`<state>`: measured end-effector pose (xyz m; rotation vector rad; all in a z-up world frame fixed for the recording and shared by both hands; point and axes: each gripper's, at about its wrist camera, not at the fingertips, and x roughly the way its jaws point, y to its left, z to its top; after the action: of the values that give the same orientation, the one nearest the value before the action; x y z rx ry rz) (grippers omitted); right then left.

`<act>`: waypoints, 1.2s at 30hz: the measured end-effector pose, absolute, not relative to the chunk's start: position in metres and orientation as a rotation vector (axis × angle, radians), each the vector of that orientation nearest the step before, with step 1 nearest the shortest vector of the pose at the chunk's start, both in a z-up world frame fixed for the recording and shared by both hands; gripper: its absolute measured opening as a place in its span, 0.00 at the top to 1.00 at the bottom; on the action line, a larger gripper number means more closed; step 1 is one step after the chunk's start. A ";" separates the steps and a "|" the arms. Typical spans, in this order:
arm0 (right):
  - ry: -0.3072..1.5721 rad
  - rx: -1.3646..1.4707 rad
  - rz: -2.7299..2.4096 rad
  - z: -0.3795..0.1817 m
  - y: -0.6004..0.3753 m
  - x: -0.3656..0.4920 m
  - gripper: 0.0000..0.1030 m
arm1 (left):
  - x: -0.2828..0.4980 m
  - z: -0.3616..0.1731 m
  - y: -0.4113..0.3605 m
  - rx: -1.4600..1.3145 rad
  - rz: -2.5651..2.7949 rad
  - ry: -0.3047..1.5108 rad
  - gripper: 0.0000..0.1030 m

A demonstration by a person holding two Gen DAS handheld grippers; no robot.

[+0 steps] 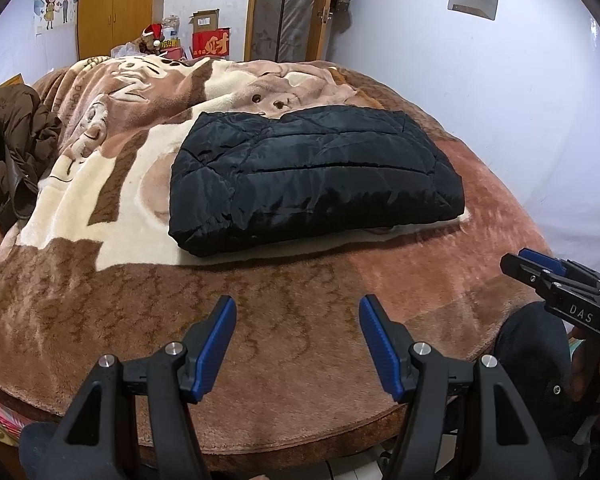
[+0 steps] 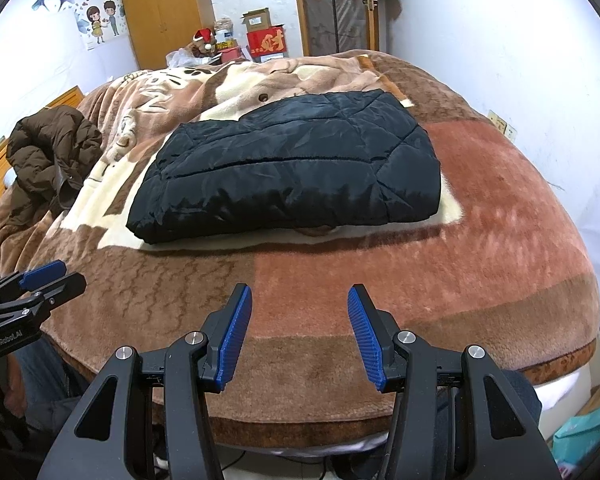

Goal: Fold large clothes

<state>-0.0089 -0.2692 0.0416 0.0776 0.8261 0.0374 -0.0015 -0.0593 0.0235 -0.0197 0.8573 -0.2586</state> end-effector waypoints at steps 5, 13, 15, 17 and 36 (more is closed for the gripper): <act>0.831 0.083 0.034 0.041 -0.270 -0.010 0.51 | -0.002 0.023 -0.058 -0.022 -0.265 0.857 0.36; 0.830 0.083 0.034 0.041 -0.272 -0.009 0.51 | -0.002 0.023 -0.059 -0.021 -0.263 0.857 0.36; 0.830 0.087 0.033 0.040 -0.273 -0.010 0.51 | -0.002 0.023 -0.060 -0.018 -0.261 0.854 0.36; 0.830 0.087 0.032 0.040 -0.273 -0.011 0.51 | -0.002 0.023 -0.060 -0.018 -0.264 0.855 0.36; 0.831 0.086 0.036 0.040 -0.275 -0.008 0.51 | -0.005 0.023 -0.062 -0.016 -0.265 0.860 0.36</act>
<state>-0.0084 -0.2751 0.0404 0.0862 0.8309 0.0364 -0.0049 -0.0616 0.0234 -0.0163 0.8598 -0.2646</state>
